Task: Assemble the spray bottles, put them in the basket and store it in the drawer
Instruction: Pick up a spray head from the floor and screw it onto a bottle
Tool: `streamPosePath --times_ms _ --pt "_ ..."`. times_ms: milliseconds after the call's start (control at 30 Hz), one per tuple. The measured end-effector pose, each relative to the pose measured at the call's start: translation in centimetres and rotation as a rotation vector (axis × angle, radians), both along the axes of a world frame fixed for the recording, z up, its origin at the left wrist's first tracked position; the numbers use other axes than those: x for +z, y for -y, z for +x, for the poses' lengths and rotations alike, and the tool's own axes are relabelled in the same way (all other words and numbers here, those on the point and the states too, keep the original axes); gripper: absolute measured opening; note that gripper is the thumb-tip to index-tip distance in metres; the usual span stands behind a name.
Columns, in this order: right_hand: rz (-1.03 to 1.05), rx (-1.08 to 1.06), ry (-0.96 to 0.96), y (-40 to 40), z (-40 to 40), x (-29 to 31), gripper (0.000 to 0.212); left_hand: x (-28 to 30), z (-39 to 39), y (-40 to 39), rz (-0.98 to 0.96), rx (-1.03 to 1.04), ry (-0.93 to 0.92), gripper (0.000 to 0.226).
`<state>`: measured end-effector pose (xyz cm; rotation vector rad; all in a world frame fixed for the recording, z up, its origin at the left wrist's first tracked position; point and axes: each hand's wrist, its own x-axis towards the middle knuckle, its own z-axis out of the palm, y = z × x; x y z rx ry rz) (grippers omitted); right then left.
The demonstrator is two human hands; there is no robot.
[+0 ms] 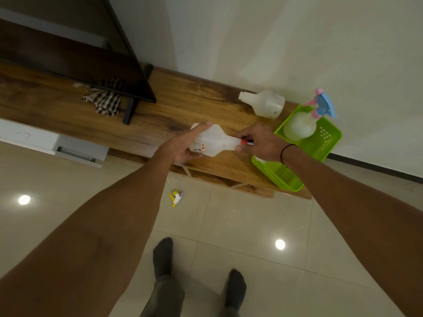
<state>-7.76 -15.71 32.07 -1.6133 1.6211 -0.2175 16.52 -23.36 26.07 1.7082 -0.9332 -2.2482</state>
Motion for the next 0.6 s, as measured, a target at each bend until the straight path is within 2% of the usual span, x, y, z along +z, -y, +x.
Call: streamPosePath --times_ms 167,267,433,500,600 --pt "0.159 -0.047 0.103 -0.3 -1.2 0.7 0.012 0.4 -0.1 -1.0 -0.08 0.038 -0.145 0.073" --pt "0.178 -0.047 0.128 -0.8 -1.8 1.7 0.007 1.2 -0.8 -1.6 -0.104 0.028 -0.202 0.07" --pt "-0.048 -0.075 -0.045 -2.0 -3.0 3.8 0.022 1.7 -1.6 -2.8 0.016 0.124 -0.334 0.066" --pt "-0.127 -0.14 -0.06 -3.0 -3.6 4.5 0.02 2.2 -2.4 -3.6 0.047 0.155 -0.365 0.064" --pt "-0.212 -0.279 -0.046 -4.8 -5.0 4.8 0.031 3.4 -4.8 -5.2 0.048 0.199 -0.398 0.06"
